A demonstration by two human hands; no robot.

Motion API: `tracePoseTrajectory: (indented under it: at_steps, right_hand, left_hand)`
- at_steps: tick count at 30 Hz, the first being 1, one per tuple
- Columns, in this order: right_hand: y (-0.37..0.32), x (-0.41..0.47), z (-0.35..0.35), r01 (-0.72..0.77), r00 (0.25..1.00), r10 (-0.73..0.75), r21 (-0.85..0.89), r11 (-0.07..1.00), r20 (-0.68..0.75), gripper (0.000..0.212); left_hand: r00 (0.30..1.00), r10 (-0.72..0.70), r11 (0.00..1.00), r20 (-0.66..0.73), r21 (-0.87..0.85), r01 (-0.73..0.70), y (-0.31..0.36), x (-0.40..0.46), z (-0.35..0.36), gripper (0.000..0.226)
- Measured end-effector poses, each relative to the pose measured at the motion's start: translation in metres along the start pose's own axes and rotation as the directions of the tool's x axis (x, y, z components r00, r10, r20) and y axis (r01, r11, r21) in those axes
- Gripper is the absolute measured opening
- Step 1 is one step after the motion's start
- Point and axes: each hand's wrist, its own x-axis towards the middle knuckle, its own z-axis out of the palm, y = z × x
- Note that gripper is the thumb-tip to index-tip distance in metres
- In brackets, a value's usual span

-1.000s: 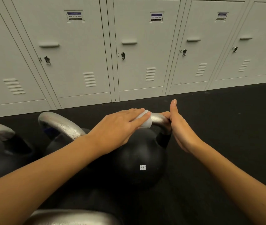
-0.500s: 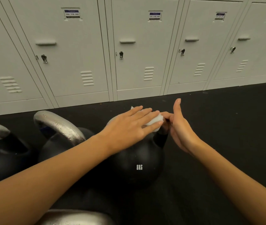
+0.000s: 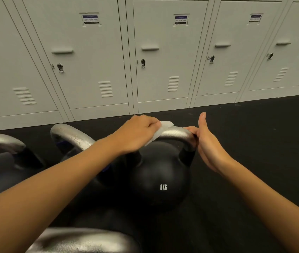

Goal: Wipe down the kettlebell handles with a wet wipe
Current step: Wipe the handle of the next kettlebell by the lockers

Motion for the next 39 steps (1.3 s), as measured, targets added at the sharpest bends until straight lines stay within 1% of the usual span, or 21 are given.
tracePoseTrajectory:
  at_steps: [3, 5, 7, 9, 11, 12, 15, 16, 19, 24, 25, 28, 29, 30, 31, 32, 33, 34, 35, 37, 39]
  right_hand:
    - [0.0, 0.0, 0.0, 0.005, 1.0, -0.005, -0.02, 1.0, 0.001, 0.083]
    - [0.0, -0.001, -0.001, 0.019, 1.0, -0.019, -0.027, 0.999, 0.003, 0.082]
    - [0.0, -0.001, -0.002, 0.029, 1.0, -0.029, -0.038, 0.999, -0.009, 0.081]
    - [0.0, -0.001, -0.001, 0.032, 0.999, -0.033, -0.039, 0.999, -0.011, 0.08]
    - [0.001, -0.001, 0.0, 0.035, 0.999, -0.036, -0.025, 0.999, -0.01, 0.08]
    - [0.001, -0.001, 0.0, 0.04, 0.999, -0.04, -0.018, 0.999, -0.009, 0.08]
    - [0.002, -0.001, 0.001, 0.042, 0.999, -0.042, -0.013, 0.999, -0.009, 0.08]
    - [0.002, -0.001, 0.001, 0.042, 0.999, -0.042, -0.014, 0.999, -0.007, 0.08]
    - [0.002, -0.002, 0.001, 0.045, 0.999, -0.045, -0.012, 0.999, -0.004, 0.079]
    - [0.003, -0.001, 0.0, 0.049, 0.999, -0.049, -0.02, 0.999, -0.007, 0.08]
    - [0.004, 0.0, 0.0, 0.049, 0.999, -0.049, -0.019, 0.999, -0.007, 0.08]
    - [0.003, -0.001, 0.001, 0.044, 0.999, -0.044, -0.013, 0.999, -0.009, 0.079]
    - [0.003, -0.001, 0.001, 0.044, 0.999, -0.044, -0.013, 0.999, -0.011, 0.079]
    - [0.002, -0.001, 0.001, 0.041, 0.999, -0.041, -0.014, 0.999, -0.014, 0.079]
    - [0.002, -0.001, 0.001, 0.037, 0.999, -0.037, -0.016, 0.999, -0.018, 0.079]
    - [0.002, -0.002, 0.001, 0.033, 0.999, -0.033, -0.019, 0.999, -0.02, 0.078]
    - [0.002, -0.002, 0.001, 0.031, 0.999, -0.032, -0.021, 0.999, -0.019, 0.078]
    - [0.003, -0.002, 0.001, 0.031, 0.999, -0.031, -0.021, 0.999, -0.017, 0.078]
    - [0.003, -0.001, 0.001, 0.031, 0.999, -0.031, -0.022, 0.999, -0.014, 0.078]
    - [0.003, -0.001, 0.001, 0.029, 0.999, -0.029, -0.032, 0.999, -0.013, 0.079]
    - [0.004, -0.001, 0.001, 0.03, 0.999, -0.03, -0.031, 0.999, -0.019, 0.079]
  left_hand:
    - [0.988, -0.129, 0.986, 0.091, -0.097, 0.137, -0.001, 0.008, -0.006, 0.032]
    - [0.969, -0.22, 0.955, 0.11, -0.177, 0.237, -0.007, 0.01, -0.009, 0.035]
    - [0.945, -0.304, 0.908, 0.119, -0.265, 0.325, -0.017, 0.007, -0.009, 0.031]
    - [0.908, -0.401, 0.818, 0.12, -0.399, 0.414, -0.028, 0.0, -0.005, 0.027]
    - [0.854, -0.506, 0.692, 0.12, -0.534, 0.485, -0.036, -0.009, 0.0, 0.039]
    - [0.827, -0.548, 0.628, 0.129, -0.59, 0.508, -0.037, -0.012, 0.004, 0.039]
    - [0.757, -0.629, 0.454, 0.176, -0.707, 0.542, -0.037, -0.012, 0.012, 0.027]
    - [0.744, -0.641, 0.425, 0.189, -0.719, 0.549, -0.034, -0.011, 0.01, 0.021]
    - [0.748, -0.606, 0.407, 0.27, -0.703, 0.583, -0.027, -0.004, -0.004, 0.015]
    - [0.766, -0.578, 0.435, 0.28, -0.688, 0.58, -0.023, 0.002, -0.011, 0.012]
    - [0.761, -0.582, 0.421, 0.288, -0.694, 0.584, -0.023, -0.001, -0.006, 0.012]
    - [0.708, -0.624, 0.31, 0.331, -0.726, 0.613, -0.028, -0.009, 0.007, 0.018]
    - [0.691, -0.642, 0.284, 0.333, -0.734, 0.617, -0.031, -0.01, 0.01, 0.03]
    - [0.671, -0.665, 0.263, 0.328, -0.738, 0.622, -0.037, -0.007, 0.012, 0.057]
    - [0.65, -0.677, 0.245, 0.345, -0.727, 0.642, -0.041, -0.004, 0.012, 0.078]
    - [0.635, -0.676, 0.239, 0.374, -0.704, 0.669, -0.044, -0.001, 0.012, 0.082]
    - [0.629, -0.678, 0.26, 0.381, -0.676, 0.69, -0.04, -0.001, 0.007, 0.068]
    - [0.64, -0.669, 0.293, 0.377, -0.658, 0.694, -0.034, 0.0, 0.001, 0.048]
    - [0.668, -0.644, 0.318, 0.374, -0.663, 0.678, -0.028, 0.001, -0.005, 0.033]
    - [0.705, -0.609, 0.364, 0.364, -0.661, 0.656, -0.021, 0.008, -0.013, 0.021]
    - [0.72, -0.597, 0.374, 0.354, -0.67, 0.641, -0.018, 0.011, -0.013, 0.018]
